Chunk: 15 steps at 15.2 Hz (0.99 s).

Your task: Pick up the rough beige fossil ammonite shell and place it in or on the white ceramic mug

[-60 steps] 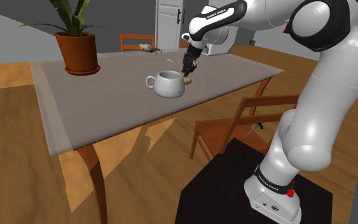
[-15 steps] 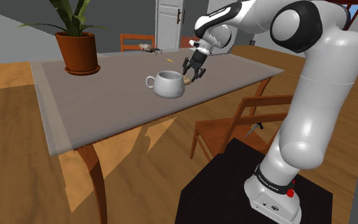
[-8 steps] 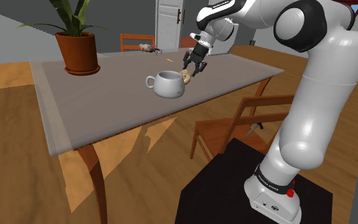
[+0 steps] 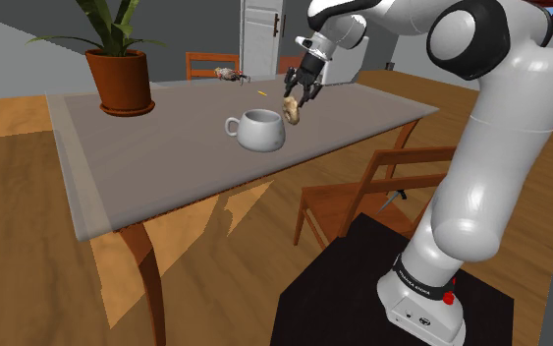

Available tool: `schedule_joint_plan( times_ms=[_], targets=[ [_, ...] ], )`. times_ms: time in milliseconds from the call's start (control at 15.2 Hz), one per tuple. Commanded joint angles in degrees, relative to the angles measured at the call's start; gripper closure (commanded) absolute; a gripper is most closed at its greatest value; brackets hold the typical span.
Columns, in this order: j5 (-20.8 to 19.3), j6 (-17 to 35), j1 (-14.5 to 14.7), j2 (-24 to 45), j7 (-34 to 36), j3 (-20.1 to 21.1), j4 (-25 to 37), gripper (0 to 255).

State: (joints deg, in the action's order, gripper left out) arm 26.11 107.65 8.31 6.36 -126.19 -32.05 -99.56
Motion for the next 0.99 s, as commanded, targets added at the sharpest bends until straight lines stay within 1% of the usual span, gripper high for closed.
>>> schedule_joint_plan(
  times_ms=[0, 924],
  targets=[
    [-0.3, -1.3, 0.0, -0.2, 0.6, -0.1, 1.3, 255],
    [-0.6, -11.6, -1.0, 0.8, 3.9, -0.6, 12.9, 255]
  ],
)
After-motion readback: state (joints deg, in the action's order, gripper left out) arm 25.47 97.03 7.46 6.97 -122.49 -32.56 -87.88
